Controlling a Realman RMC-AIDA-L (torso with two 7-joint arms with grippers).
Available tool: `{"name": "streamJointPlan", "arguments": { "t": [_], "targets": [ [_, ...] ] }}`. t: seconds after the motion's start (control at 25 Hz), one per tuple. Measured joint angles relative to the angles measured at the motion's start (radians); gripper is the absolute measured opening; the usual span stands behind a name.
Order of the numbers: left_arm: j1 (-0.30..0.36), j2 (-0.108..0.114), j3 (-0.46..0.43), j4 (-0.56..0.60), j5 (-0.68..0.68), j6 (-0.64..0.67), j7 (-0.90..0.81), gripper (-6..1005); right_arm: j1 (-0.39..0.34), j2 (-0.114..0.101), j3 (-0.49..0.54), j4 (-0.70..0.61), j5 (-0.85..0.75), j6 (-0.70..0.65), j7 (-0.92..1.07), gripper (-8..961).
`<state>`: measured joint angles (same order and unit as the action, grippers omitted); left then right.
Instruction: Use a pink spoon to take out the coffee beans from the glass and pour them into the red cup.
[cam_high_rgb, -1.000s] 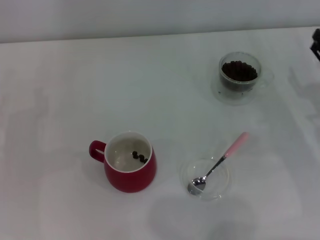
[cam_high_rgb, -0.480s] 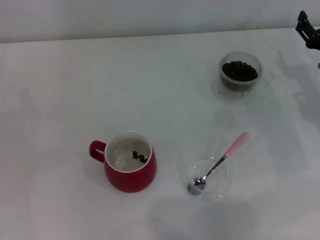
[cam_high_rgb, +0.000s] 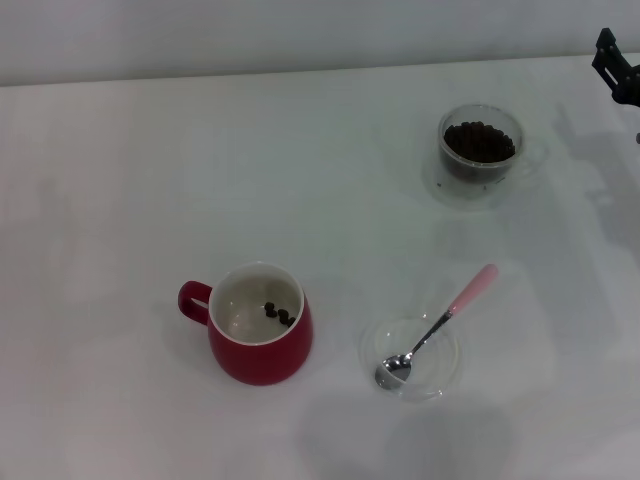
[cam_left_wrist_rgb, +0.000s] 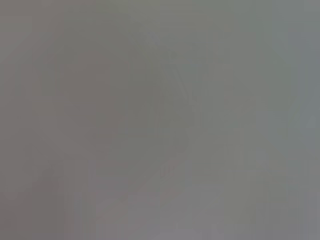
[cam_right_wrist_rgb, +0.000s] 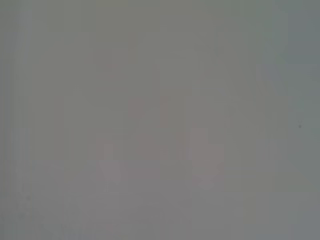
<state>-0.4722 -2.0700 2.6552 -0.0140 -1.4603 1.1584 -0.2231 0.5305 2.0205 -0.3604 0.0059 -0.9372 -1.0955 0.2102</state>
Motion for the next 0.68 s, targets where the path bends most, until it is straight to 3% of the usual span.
{"name": "streamJointPlan", "arguments": {
  "t": [0.68],
  "targets": [
    [0.004,-0.004,0.002,0.006,0.052,0.067,0.001,757,-0.017,-0.001,-0.002,0.003,0.0,-0.005,0.066,841]
  ]
}}
